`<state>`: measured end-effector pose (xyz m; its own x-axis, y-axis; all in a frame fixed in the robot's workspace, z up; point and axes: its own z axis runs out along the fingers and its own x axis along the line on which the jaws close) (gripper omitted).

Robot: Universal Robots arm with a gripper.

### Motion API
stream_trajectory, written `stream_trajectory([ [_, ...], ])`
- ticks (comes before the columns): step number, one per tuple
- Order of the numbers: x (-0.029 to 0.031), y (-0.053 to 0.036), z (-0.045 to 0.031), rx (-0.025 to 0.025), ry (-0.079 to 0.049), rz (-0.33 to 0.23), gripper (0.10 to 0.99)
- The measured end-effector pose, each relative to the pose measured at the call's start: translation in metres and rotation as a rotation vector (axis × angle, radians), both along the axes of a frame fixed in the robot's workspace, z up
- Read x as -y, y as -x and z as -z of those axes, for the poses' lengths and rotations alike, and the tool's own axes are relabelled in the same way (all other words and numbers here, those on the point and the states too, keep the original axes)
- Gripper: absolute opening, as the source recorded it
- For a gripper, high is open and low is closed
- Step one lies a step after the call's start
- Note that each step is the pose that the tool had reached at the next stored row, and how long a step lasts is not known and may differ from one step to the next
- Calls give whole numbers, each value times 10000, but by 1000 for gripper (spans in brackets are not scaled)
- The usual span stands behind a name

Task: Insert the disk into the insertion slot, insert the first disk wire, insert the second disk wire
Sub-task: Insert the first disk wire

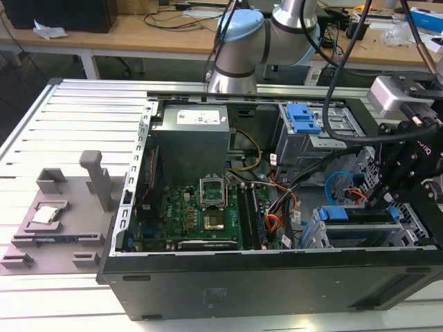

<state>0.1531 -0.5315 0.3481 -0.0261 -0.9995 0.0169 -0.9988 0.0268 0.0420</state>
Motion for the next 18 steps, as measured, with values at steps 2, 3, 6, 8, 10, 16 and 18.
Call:
stream_trajectory([
  [2, 3, 0, 2, 0, -7, 0, 169],
  [3, 7, 0, 10, 0, -13, 0, 169],
  [6, 15, 0, 25, 1, -8, -1, 169],
  [8, 15, -7, 38, -1, -12, 1, 169],
  [10, 16, -16, 48, -3, -12, 0, 169],
  [16, 24, -36, 104, -5, -13, 0, 169],
  [18, 24, -38, 118, -6, -15, -1, 169],
])
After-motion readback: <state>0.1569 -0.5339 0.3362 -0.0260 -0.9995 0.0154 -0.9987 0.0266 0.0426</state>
